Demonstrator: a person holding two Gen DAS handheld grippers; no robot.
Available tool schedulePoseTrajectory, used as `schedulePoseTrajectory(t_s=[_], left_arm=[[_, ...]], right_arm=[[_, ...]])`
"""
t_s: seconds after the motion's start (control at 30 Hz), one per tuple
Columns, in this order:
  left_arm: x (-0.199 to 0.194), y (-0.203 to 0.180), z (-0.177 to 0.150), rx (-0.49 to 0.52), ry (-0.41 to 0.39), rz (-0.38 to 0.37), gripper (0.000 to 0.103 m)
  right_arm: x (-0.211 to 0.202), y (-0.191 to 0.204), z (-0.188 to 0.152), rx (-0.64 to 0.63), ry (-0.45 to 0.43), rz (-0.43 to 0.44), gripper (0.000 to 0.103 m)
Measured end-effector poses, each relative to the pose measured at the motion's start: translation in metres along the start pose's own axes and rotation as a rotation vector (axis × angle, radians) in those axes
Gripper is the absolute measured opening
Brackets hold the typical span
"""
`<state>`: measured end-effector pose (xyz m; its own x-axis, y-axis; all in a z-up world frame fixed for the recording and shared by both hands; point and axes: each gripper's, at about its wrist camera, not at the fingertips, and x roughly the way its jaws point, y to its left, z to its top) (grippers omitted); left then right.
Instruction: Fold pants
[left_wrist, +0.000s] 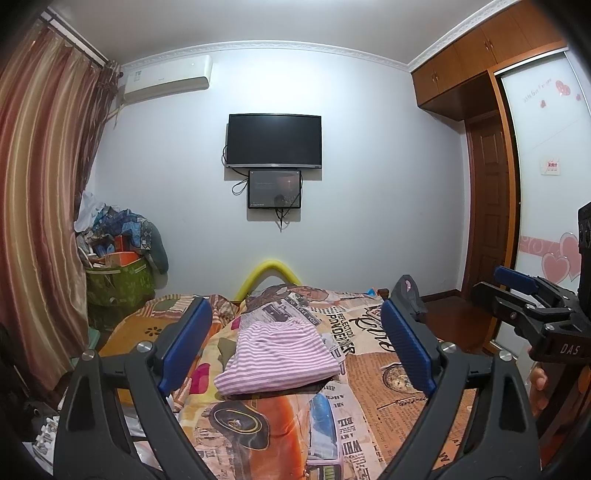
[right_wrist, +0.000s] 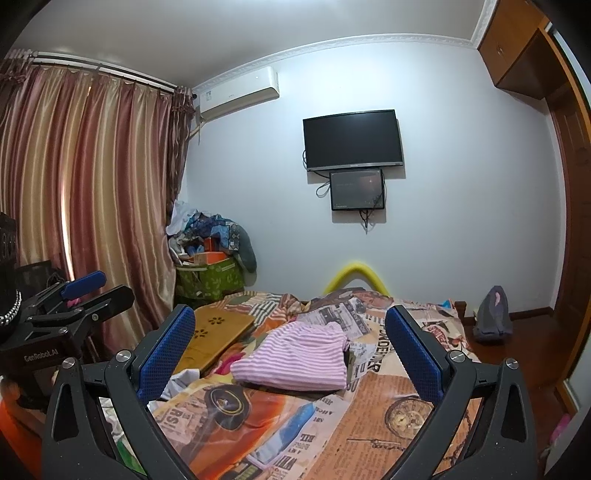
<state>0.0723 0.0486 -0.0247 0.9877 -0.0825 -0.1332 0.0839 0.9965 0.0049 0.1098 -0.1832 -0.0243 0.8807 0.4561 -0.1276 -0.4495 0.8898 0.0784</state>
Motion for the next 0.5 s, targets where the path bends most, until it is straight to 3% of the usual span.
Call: schedulePoseTrajectory(t_s=[0.5], left_arm=[[0.0009,0.0029,-0.0022,-0.006,0.004,-0.008,0.094]], right_arm=[[0.0,-0.0005,-0.0003,0.01,0.008,0.002,0.102]])
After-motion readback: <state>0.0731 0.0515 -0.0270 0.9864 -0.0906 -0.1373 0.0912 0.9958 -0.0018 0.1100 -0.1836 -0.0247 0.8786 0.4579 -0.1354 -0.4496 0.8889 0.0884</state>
